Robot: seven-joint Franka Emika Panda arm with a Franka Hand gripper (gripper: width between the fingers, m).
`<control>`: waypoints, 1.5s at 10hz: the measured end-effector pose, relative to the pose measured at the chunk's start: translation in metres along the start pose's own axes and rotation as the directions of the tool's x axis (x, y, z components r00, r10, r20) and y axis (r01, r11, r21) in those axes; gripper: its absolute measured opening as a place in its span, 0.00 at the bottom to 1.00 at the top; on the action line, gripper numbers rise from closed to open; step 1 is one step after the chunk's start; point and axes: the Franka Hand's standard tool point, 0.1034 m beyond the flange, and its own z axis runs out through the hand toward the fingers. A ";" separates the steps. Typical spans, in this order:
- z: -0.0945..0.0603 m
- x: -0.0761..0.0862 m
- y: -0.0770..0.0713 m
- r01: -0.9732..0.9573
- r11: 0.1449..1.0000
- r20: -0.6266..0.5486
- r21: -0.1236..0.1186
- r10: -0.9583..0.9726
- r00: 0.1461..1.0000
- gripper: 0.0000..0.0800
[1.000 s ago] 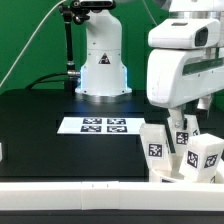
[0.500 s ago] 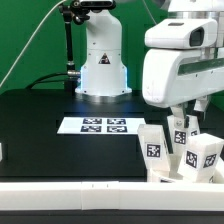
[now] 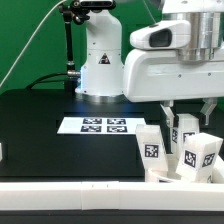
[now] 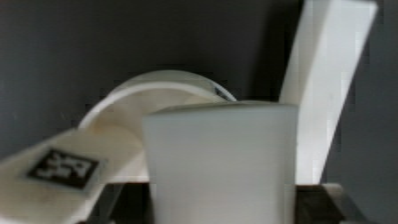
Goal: Assemble stool
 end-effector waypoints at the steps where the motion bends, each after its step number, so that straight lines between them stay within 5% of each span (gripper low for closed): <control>1: 0.000 0.000 0.000 -0.081 0.997 -0.003 0.000 0.081 0.997 0.42; 7: 0.000 0.000 -0.001 -0.481 0.877 -0.002 0.003 0.481 0.876 0.42; 9: 0.001 0.001 -0.001 -0.714 0.699 -0.001 0.043 0.714 0.700 0.42; 12: 0.002 0.002 -0.001 -0.922 0.381 0.049 0.064 0.922 0.384 0.42; 15: 0.002 0.003 -0.002 -0.996 0.072 0.079 0.045 0.994 0.076 0.42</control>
Offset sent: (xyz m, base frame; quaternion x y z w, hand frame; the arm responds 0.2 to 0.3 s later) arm 0.0000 0.0000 0.0000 0.0000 0.0000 0.1938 0.9810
